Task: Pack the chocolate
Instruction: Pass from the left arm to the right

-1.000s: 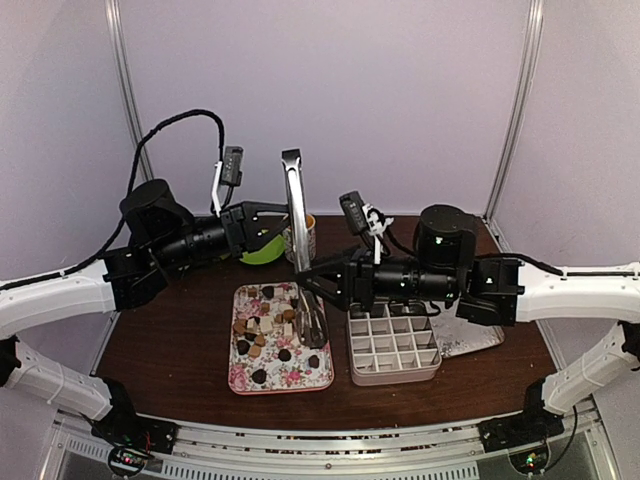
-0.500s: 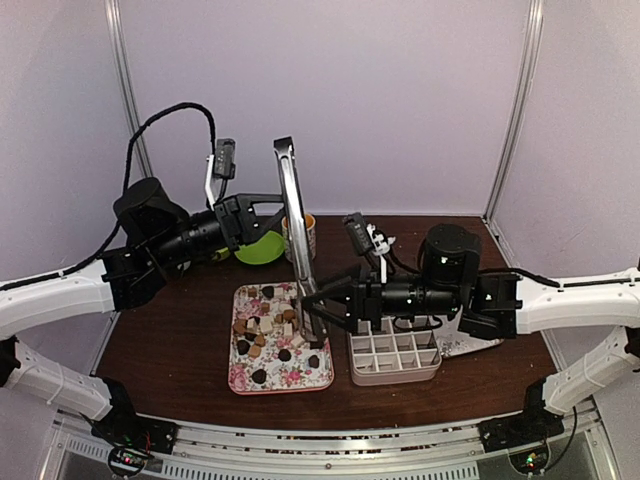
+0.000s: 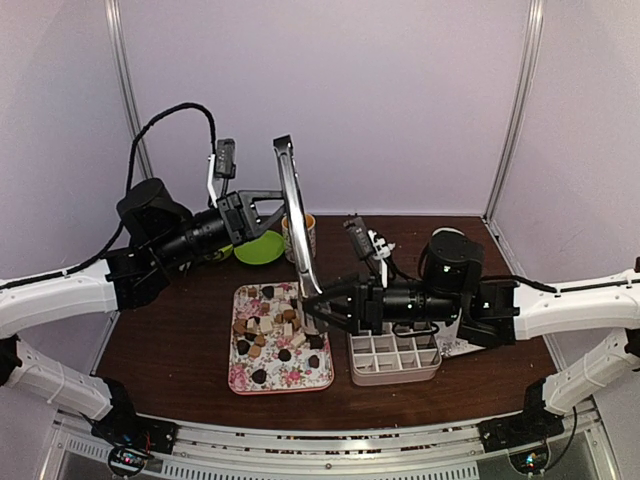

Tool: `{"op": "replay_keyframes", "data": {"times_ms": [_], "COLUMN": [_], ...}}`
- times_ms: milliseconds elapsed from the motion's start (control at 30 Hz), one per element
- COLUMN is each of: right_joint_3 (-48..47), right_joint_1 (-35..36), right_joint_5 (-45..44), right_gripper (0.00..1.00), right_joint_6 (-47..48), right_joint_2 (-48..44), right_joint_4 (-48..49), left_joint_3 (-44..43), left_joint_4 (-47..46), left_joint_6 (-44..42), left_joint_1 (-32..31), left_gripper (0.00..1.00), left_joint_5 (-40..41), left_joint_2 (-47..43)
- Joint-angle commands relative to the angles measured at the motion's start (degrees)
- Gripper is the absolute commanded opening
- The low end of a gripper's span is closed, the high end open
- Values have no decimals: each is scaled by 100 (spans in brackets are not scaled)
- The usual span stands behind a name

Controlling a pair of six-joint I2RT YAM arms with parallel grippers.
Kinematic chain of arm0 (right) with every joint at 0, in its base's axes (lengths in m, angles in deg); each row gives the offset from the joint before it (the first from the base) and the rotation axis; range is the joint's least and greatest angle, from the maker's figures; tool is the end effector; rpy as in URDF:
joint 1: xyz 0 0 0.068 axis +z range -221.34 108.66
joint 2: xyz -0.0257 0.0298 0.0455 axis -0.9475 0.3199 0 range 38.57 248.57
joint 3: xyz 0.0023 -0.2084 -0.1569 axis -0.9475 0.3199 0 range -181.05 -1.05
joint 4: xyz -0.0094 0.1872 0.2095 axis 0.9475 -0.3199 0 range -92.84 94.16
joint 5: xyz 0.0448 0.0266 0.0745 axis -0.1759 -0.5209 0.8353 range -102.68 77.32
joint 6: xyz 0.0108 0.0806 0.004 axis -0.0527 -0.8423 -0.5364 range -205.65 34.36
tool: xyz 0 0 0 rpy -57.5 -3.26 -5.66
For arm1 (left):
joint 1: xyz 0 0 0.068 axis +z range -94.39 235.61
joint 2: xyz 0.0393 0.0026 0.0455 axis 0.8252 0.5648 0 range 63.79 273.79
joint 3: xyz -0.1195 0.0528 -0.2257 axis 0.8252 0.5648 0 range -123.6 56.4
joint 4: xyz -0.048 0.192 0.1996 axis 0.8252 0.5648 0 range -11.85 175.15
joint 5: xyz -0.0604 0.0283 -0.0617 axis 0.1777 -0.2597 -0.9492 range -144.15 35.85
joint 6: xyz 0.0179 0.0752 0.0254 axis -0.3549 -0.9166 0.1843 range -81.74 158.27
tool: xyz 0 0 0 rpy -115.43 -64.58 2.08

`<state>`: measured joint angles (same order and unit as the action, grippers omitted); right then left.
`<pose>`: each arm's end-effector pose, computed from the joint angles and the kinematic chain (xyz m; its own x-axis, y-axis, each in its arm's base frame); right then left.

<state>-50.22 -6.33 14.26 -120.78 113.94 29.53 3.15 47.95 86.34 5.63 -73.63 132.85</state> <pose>0.1224 0.3383 0.2913 -0.5802 -0.0305 -0.8139 -0.8138 -0.0202 0.5809 0.1996 -0.2742 0.3687 -0.5849 -0.3942 -0.7089 0.7402 0.0982 -0.6652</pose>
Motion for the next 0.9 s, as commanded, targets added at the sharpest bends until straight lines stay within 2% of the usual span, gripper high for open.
{"op": "replay_keyframes", "data": {"times_ms": [0,33,133,167,267,400,500,567,667,867], "right_joint_3": [-15,2,17,20,-24,-214,-260,-254,-307,-240], "right_joint_1": [21,20,-8,-31,-122,-186,-237,-275,-375,-434], "right_joint_5": [-253,-237,-277,-277,-288,-367,-418,-474,-429,-320], "right_gripper": [47,48,64,66,68,66,71,69,60,54], "right_joint_6": [-337,-455,-744,-813,-909,-712,-715,-825,-1208,-1612], "right_joint_2": [153,198,355,413,465,428,400,397,476,571], "right_joint_4": [359,470,725,813,945,624,574,579,588,873], "left_joint_3": [21,45,78,78,29,-18,-25,-56,-125,-153], "left_joint_4": [38,14,-182,-271,-423,-391,-345,-263,51,178], "left_joint_6": [233,327,473,508,576,589,624,676,761,965], "left_joint_1": [-30,-30,-30,-30,-30,-30,-29,-30,-30,14], "left_gripper": [7,7,5,4,2,1,1,1,2,3], "left_joint_5": [419,434,336,252,2,-129,-167,-178,-90,-92], "left_joint_2": [131,167,321,370,486,523,537,566,611,668]}}
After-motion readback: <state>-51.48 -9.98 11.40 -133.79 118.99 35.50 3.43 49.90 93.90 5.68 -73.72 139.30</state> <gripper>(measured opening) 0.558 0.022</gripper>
